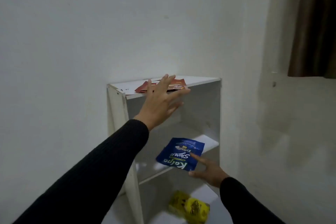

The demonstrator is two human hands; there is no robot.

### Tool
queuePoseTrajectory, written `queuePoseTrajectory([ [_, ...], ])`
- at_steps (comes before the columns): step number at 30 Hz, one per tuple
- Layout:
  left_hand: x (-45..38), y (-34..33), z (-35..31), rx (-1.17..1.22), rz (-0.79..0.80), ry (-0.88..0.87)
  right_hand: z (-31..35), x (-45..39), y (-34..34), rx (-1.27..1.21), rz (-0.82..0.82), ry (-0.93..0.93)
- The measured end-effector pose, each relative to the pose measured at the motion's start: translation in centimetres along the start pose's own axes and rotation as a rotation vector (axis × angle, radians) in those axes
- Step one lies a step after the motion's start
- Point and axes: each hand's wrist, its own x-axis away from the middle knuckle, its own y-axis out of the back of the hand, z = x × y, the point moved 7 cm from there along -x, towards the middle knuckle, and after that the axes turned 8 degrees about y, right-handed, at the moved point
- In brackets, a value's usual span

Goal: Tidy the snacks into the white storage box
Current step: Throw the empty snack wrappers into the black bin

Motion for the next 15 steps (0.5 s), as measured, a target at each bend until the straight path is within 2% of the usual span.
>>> queuePoseTrajectory([
  [3,-0.9,-1.0,0.0,-0.095,-0.010,0.036,-1.3,-1.5,-1.4,-0.146,0.145,-0.047],
  [8,-1.5,-1.7,0.4,-0.190,-0.121,0.039,-1.7,-4.4,-1.8,-0.270,0.231,-0.031],
  [15,-3.3,-1.3,0.2,-0.182,-0.197,0.135,-0.5,-6.7,0.8,-0.334,0.185,0.076],
])
